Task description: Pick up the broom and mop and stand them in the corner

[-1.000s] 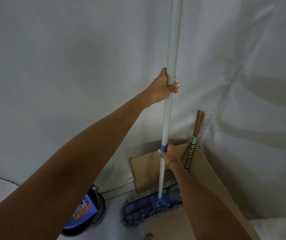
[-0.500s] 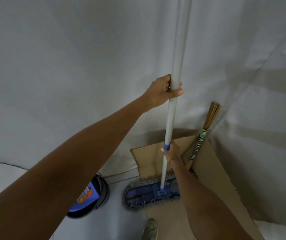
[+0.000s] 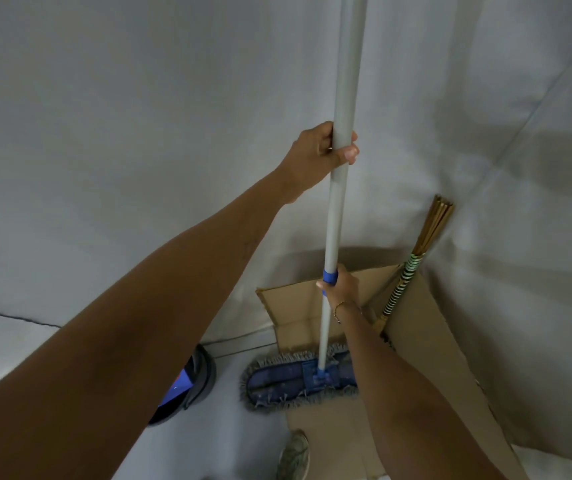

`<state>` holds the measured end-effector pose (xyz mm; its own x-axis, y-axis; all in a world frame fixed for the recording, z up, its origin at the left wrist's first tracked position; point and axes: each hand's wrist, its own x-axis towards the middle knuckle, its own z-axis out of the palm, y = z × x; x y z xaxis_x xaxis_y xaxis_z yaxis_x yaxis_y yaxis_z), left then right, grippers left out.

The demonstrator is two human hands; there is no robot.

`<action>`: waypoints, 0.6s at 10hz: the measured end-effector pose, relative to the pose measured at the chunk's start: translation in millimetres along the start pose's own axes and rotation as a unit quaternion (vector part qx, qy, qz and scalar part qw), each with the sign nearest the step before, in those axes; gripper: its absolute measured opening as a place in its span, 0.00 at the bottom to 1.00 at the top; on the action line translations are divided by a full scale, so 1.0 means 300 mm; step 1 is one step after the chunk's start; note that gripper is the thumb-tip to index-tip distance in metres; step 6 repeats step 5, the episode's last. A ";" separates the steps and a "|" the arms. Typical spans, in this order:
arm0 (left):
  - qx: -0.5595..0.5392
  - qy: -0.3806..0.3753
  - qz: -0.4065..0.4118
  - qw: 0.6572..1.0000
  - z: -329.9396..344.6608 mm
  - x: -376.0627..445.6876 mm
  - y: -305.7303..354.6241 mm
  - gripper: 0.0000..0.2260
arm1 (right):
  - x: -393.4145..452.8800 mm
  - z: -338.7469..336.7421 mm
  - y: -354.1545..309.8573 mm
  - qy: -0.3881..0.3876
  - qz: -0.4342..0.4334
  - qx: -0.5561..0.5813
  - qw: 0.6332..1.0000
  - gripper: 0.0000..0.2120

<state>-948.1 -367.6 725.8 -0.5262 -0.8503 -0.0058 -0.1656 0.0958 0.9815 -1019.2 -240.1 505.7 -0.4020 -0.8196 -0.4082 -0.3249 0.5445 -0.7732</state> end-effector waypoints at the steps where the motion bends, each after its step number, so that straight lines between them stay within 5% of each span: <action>1: -0.007 -0.002 -0.009 1.000 0.007 -0.014 0.007 0.11 | -0.010 -0.001 0.001 0.000 0.003 0.008 1.000 0.17; 6: -0.007 0.080 -0.019 0.997 -0.067 -0.146 0.089 0.17 | -0.117 -0.150 0.062 -0.023 -0.027 0.000 0.999 0.17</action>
